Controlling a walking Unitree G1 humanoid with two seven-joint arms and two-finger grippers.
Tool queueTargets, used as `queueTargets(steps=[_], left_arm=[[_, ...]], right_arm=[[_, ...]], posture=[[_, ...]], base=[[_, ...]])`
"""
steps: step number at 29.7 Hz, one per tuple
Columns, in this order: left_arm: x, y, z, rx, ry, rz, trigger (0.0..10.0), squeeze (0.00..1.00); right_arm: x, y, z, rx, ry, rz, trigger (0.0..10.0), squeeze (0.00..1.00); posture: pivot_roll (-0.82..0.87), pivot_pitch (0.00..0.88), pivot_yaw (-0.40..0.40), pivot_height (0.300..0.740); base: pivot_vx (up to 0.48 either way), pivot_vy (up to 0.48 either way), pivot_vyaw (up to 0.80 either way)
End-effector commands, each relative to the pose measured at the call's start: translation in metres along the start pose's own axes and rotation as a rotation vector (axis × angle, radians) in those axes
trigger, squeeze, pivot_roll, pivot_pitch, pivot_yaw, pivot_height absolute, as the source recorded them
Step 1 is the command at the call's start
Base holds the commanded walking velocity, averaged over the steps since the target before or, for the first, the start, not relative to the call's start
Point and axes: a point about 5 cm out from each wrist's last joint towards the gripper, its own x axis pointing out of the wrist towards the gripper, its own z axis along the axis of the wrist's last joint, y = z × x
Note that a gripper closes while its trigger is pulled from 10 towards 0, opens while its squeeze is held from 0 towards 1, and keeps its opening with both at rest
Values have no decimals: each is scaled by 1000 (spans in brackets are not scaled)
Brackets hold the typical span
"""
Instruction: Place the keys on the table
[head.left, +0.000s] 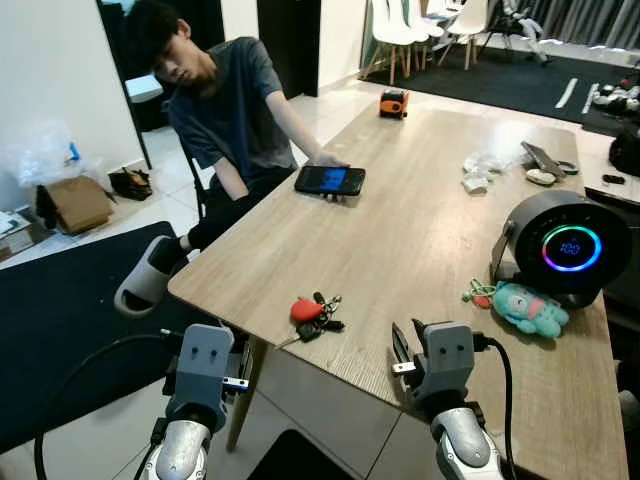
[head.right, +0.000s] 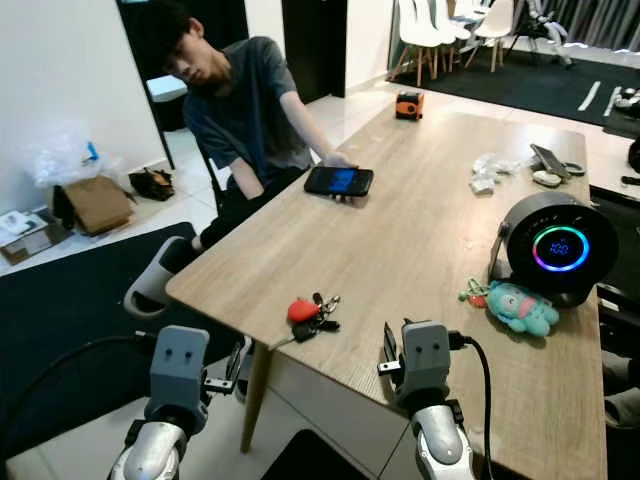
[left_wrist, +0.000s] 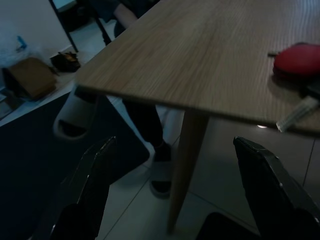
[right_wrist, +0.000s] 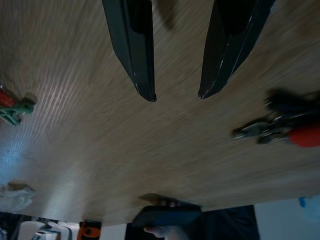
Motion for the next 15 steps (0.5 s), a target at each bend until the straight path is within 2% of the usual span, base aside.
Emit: queueTargets(steps=[1,15], left_arm=[[-2,0,-4,10,14,-2,10000,0],[-2,1,-5,16,14,2,10000,0]], right_arm=[[-4,2,-6,2,18,5,10000,0],[-4,5,-5,6,13,7,10000,0]], posture=[[169,127,13,740],[172,128,16,740]], base=[[-461,0,0],[-427,0,0]])
